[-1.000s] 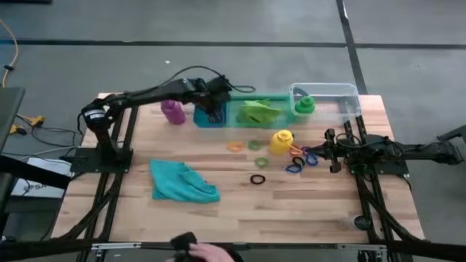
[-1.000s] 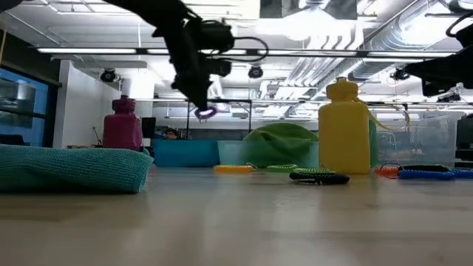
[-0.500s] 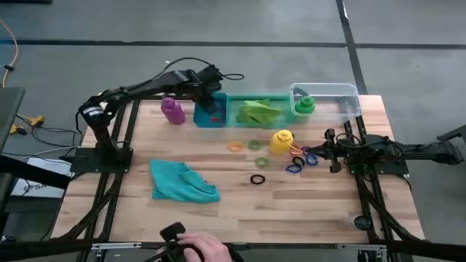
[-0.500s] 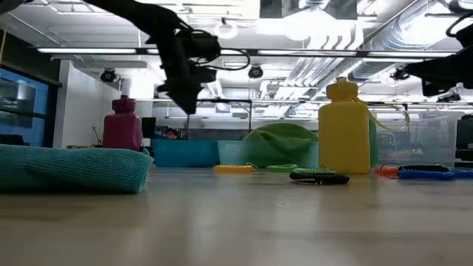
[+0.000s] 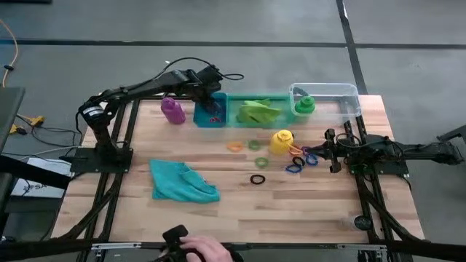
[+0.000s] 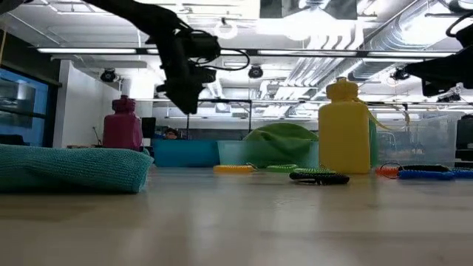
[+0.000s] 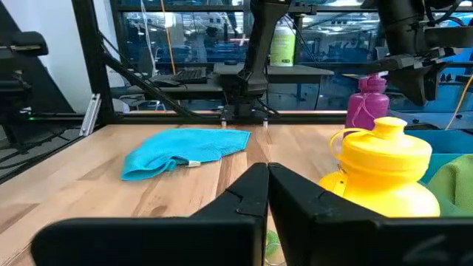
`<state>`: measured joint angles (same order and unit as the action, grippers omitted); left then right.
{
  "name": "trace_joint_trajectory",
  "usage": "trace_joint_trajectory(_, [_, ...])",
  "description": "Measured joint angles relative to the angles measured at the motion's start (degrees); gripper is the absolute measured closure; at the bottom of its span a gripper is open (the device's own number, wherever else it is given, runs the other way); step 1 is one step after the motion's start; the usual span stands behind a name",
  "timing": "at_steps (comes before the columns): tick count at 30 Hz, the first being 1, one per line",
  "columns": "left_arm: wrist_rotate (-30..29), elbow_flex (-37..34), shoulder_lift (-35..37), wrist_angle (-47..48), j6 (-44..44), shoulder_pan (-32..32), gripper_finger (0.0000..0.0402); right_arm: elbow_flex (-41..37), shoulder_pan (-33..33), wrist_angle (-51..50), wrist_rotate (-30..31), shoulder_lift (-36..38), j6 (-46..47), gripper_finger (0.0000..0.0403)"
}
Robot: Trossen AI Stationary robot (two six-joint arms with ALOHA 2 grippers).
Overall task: Pick & Place Sports Items
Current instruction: Put the orange spring keychain into the blue bin
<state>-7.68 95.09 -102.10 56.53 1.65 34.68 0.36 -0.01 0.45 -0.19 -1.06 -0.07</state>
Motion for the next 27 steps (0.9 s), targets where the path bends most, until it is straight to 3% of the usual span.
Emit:
trace_joint_trajectory(10, [0.04, -0.02, 0.01, 0.0, 1.92, -5.36, 0.0236, 0.0, 0.0, 0.0, 0.0, -0.02, -0.01, 0.0403])
trace_joint_trajectory(27, [1.7, -0.14, 0.0, 0.04, 2.06, -20.11, 0.0236, 0.0, 0.0, 0.0, 0.0, 0.0, 0.01, 0.0402])
